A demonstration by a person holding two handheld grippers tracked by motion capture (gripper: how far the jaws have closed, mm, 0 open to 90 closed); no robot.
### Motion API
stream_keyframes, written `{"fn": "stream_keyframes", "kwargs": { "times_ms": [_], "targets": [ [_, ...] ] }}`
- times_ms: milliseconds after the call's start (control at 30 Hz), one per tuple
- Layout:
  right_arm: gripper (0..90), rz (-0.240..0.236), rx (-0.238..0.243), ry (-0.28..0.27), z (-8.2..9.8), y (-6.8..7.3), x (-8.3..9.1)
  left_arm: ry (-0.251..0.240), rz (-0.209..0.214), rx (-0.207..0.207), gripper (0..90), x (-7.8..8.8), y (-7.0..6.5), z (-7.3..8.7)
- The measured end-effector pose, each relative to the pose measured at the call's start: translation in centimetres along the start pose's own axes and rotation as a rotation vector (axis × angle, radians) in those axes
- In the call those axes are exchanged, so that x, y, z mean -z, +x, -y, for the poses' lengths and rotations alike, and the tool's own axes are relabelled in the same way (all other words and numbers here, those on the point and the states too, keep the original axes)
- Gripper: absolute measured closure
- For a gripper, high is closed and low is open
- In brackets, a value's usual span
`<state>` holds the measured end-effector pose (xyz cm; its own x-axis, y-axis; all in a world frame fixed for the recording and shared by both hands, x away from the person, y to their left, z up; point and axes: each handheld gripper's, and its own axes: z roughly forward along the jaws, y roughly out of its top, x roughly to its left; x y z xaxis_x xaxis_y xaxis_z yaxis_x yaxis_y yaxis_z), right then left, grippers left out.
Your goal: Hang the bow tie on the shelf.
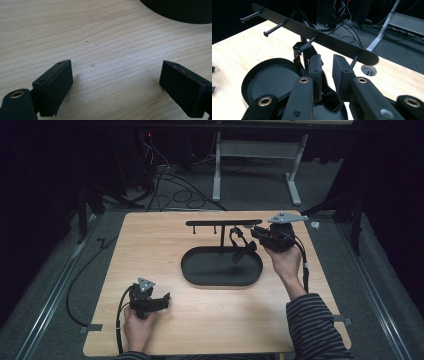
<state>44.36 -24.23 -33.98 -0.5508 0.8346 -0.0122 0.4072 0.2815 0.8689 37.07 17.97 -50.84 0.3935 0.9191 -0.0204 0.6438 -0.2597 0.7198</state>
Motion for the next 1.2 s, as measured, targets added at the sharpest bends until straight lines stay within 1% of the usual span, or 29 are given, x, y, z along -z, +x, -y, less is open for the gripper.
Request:
{"fn": "stream_keyframes", "kwargs": {
  "times_ms": [167, 600, 733, 933, 1200],
  "targets": [
    [78.7, 0.006, -0.007, 0.000, 0.6, -0.2, 1.1, 0.000, 0.000, 0.000, 11.9, 0.0, 0.0, 0.0],
    [77.6, 0.029, -0.021, -0.012, 2.0, -1.0, 2.8, 0.000, 0.000, 0.000, 11.9, 0.0, 0.0, 0.0],
    [77.3, 0.034, -0.021, -0.012, 2.3, -1.1, 3.1, 0.000, 0.000, 0.000, 11.9, 0.0, 0.0, 0.0],
    [77.0, 0.039, -0.038, -0.017, 3.2, -1.3, 3.8, 0.000, 0.000, 0.000, 11.9, 0.0, 0.0, 0.0],
    [76.1, 0.041, -0.053, -0.018, 3.9, -1.4, 4.3, 0.000, 0.000, 0.000, 11.9, 0.0, 0.0, 0.0]
  ]
}}
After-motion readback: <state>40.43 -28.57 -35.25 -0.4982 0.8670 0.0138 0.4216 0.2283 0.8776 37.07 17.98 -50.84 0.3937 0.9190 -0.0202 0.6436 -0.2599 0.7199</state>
